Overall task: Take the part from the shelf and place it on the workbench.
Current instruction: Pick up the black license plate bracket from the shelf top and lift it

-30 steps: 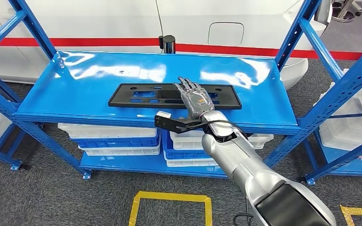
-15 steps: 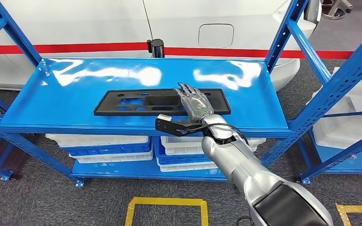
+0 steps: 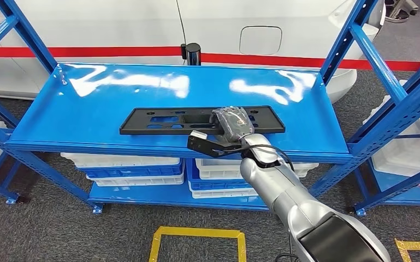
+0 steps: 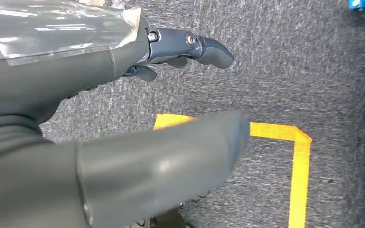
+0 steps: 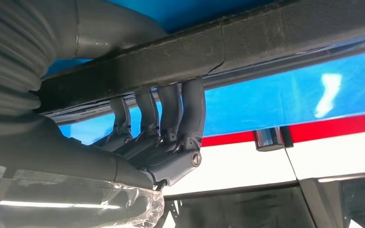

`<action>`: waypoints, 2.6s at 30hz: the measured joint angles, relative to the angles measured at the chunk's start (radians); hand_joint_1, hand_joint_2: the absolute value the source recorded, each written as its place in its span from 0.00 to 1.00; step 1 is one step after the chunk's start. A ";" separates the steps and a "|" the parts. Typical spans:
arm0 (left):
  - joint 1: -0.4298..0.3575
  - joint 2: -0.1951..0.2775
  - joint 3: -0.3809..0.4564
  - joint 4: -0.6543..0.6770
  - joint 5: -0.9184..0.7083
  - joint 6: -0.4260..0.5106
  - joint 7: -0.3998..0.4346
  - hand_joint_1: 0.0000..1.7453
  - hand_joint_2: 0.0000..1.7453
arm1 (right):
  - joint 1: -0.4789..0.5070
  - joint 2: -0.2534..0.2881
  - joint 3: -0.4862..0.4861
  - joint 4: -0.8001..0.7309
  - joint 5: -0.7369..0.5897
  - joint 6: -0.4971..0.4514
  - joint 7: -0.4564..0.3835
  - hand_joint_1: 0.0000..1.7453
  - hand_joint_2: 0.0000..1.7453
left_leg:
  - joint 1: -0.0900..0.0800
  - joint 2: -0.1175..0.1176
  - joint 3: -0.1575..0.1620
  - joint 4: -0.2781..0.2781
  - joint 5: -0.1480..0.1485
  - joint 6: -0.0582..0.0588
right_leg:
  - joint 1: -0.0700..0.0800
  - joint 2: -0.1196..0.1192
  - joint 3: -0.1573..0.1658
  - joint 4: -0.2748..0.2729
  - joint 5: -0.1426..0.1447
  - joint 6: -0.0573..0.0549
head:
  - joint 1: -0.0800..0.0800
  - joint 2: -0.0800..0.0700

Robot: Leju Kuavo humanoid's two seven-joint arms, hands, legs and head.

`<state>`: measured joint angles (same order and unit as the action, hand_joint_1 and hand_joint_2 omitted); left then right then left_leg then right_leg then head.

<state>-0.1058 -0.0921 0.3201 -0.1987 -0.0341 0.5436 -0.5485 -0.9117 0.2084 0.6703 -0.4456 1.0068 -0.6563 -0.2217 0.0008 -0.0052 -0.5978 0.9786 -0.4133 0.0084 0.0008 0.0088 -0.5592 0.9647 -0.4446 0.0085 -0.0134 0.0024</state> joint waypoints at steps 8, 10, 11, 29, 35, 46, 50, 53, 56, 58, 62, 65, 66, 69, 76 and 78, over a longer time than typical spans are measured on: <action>-0.004 -0.002 0.004 0.000 0.000 -0.046 0.014 0.00 0.00 | 0.033 -0.018 -0.007 -0.024 0.003 -0.017 -0.020 0.88 1.00 | 0.002 0.000 0.002 0.000 -0.001 0.001 | -0.002 -0.001 0.000 0.000 0.000 0.000 | 0.000 0.000; -0.007 -0.002 0.004 0.000 0.000 -0.074 0.031 0.00 0.00 | 0.038 -0.021 -0.008 -0.032 0.006 -0.017 -0.019 0.92 1.00 | 0.004 0.000 0.002 0.000 -0.001 0.001 | -0.002 -0.001 0.000 0.000 0.000 0.000 | 0.000 0.000; -0.008 -0.002 0.004 0.000 -0.001 -0.083 0.039 0.00 0.00 | 0.040 -0.022 -0.009 -0.036 0.007 -0.017 -0.019 0.94 1.00 | 0.004 0.000 0.002 0.000 -0.001 0.001 | -0.002 -0.001 0.000 0.000 0.000 0.000 | 0.000 0.000; -0.012 -0.012 0.004 0.000 -0.054 0.064 -0.041 0.00 1.00 | 0.072 -0.062 -0.037 -0.097 0.027 -0.039 -0.021 0.95 1.00 | 0.010 0.000 0.002 0.000 -0.001 0.001 | -0.001 -0.001 0.000 0.000 0.000 0.000 | 0.000 0.000; -0.016 -0.013 0.004 0.000 -0.058 0.029 0.039 0.00 1.00 | 0.081 -0.069 -0.046 -0.119 0.013 -0.039 -0.033 0.95 1.00 | 0.010 0.000 0.002 0.000 -0.001 0.001 | -0.001 -0.001 0.000 0.000 0.000 0.000 | 0.000 0.000; -0.022 -0.015 0.003 0.000 -0.080 -0.016 0.130 0.00 1.00 | 0.100 -0.087 -0.063 -0.165 -0.023 -0.038 -0.056 0.95 1.00 | 0.010 0.000 0.002 0.000 -0.001 0.000 | -0.001 -0.001 0.000 0.000 0.000 0.000 | 0.000 0.000; -0.023 -0.015 0.002 0.000 -0.085 -0.027 0.139 0.00 1.00 | 0.104 -0.091 -0.070 -0.173 -0.024 -0.038 -0.056 0.95 1.00 | 0.010 0.000 0.002 0.000 -0.001 0.000 | -0.001 -0.001 0.000 0.000 0.000 0.000 | 0.000 0.000; -0.024 -0.015 0.001 0.000 -0.089 -0.029 0.145 0.00 1.00 | 0.105 -0.095 -0.073 -0.176 -0.027 -0.038 -0.056 0.95 1.00 | 0.010 0.000 0.002 0.000 -0.001 0.000 | -0.001 -0.001 0.000 0.000 0.000 0.000 | 0.000 0.000; -0.024 -0.015 0.001 0.000 -0.092 -0.030 0.149 0.00 1.00 | 0.105 -0.098 -0.073 -0.176 -0.027 -0.036 -0.055 0.95 1.00 | 0.010 0.000 0.002 0.000 -0.001 0.000 | -0.001 -0.001 0.000 0.000 0.000 0.000 | 0.000 0.000; -0.024 -0.015 0.000 0.000 -0.093 -0.031 0.151 0.00 1.00 | 0.106 -0.099 -0.073 -0.176 -0.027 -0.035 -0.054 0.95 1.00 | 0.010 0.000 0.002 0.000 -0.001 0.000 | -0.001 -0.001 0.000 0.000 0.000 0.000 | 0.000 0.000; -0.024 -0.015 0.000 0.000 -0.095 -0.032 0.154 0.00 1.00 | 0.106 -0.099 -0.073 -0.176 -0.025 -0.033 -0.051 0.95 1.00 | 0.010 0.000 0.002 0.000 -0.001 0.000 | -0.001 -0.001 0.000 0.000 0.000 0.000 | 0.000 0.000; -0.024 -0.015 0.000 0.000 -0.099 -0.035 0.157 0.00 1.00 | 0.106 -0.100 -0.073 -0.176 -0.022 -0.032 -0.049 0.95 1.00 | 0.010 0.000 0.002 0.000 -0.001 0.000 | -0.001 -0.001 0.000 0.000 0.000 0.000 | 0.000 0.000; -0.024 -0.015 0.000 0.000 -0.100 -0.037 0.158 0.00 1.00 | 0.106 -0.100 -0.073 -0.176 -0.022 -0.031 -0.049 0.95 1.00 | 0.010 0.000 0.002 0.000 -0.001 0.001 | -0.002 -0.001 0.000 0.000 0.000 0.000 | 0.000 0.000; -0.025 -0.015 0.000 0.000 -0.103 -0.041 0.162 0.00 1.00 | 0.106 -0.101 -0.073 -0.176 -0.021 -0.026 -0.047 0.95 1.00 | 0.009 0.000 0.002 0.001 -0.002 0.001 | -0.006 -0.001 0.001 -0.001 0.000 0.000 | 0.000 0.000; -0.025 -0.013 0.000 0.000 -0.104 -0.041 0.162 0.00 1.00 | 0.107 -0.100 -0.073 -0.176 -0.020 -0.024 -0.043 0.95 1.00 | 0.009 0.000 -0.001 0.008 -0.006 0.008 | -0.014 -0.002 0.004 -0.001 0.000 0.003 | 0.000 0.000; -0.025 -0.012 0.000 0.000 -0.102 -0.041 0.162 0.00 1.00 | 0.107 -0.099 -0.073 -0.176 -0.018 -0.022 -0.042 0.95 1.00 | 0.008 0.000 -0.001 0.009 -0.006 0.013 | -0.014 -0.002 0.006 -0.003 0.001 0.009 | 0.000 0.000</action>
<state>-0.1309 -0.1042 0.3201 -0.1987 -0.1364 0.5024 -0.3862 -0.8044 0.1094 0.5970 -0.6220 0.9883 -0.6787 -0.2639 0.0092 -0.0051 -0.5987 0.9875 -0.4194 0.0210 -0.0135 0.0072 -0.5536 0.9622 -0.4433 0.0174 -0.0136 0.0024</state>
